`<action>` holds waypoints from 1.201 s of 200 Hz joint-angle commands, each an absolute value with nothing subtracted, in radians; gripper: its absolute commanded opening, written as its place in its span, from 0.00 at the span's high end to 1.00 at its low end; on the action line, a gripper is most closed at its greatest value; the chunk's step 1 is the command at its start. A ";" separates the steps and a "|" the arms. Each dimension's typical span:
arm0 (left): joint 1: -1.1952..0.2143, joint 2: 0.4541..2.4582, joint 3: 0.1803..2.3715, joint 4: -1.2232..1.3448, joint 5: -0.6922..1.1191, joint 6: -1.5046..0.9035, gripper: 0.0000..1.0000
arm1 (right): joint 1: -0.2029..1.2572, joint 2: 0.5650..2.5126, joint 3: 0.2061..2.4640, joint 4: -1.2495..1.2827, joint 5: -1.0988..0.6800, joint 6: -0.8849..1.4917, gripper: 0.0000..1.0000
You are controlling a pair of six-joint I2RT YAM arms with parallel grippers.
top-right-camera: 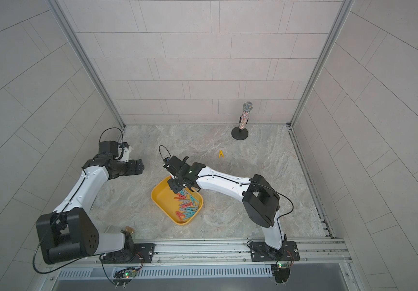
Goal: Take the clothespins out of the storage box
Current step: Place the clothespin at the center of the board.
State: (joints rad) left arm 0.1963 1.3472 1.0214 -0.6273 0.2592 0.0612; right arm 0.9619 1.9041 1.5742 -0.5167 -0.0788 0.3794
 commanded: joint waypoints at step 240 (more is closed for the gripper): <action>0.204 1.331 1.015 -0.647 0.282 0.078 0.00 | 0.320 1.860 1.293 -0.398 -0.117 0.560 1.00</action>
State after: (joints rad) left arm 0.1963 1.3472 1.0214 -0.6373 0.2768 0.0647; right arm 0.3454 1.8126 1.2606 -0.4076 -0.1242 0.5800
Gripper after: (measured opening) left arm 0.999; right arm 0.064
